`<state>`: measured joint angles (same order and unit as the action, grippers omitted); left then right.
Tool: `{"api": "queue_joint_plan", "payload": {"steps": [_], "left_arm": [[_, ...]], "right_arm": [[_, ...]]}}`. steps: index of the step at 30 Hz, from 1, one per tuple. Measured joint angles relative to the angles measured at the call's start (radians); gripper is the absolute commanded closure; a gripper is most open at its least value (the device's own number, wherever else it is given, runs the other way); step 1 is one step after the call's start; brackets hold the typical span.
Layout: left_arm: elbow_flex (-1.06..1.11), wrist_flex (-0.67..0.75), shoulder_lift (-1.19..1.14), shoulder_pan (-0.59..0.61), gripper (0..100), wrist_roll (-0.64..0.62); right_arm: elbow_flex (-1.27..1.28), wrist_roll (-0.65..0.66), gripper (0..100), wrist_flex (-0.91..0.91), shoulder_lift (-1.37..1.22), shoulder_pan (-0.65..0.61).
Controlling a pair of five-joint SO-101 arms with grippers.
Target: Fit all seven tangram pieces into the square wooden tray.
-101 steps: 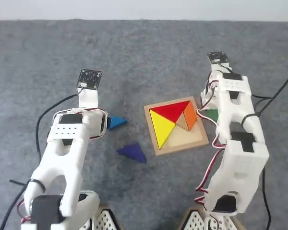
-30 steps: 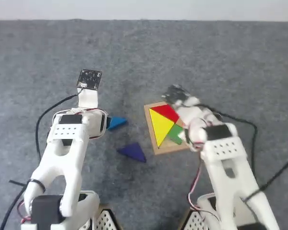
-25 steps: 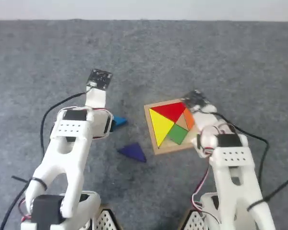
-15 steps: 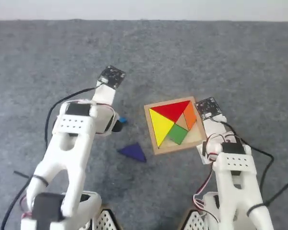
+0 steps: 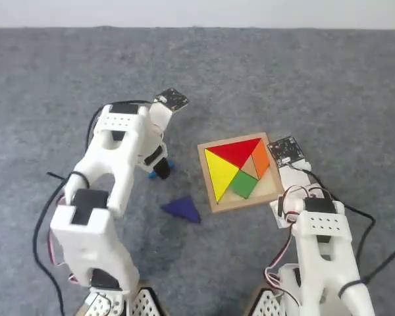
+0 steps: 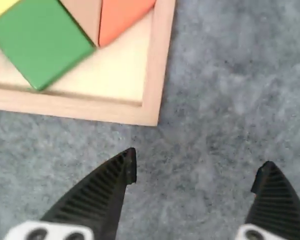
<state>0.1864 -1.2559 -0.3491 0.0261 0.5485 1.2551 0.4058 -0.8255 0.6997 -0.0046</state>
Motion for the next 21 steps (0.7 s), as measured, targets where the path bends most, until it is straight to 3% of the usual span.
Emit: {"api": "queue_joint_plan", "payload": {"steps": [21], "left_arm": [[-0.054, 0.046, -0.094, -0.014, 76, 0.066]], "right_arm": [[0.000, 0.000, 63.7, 0.018, 0.000, -0.002]]}}
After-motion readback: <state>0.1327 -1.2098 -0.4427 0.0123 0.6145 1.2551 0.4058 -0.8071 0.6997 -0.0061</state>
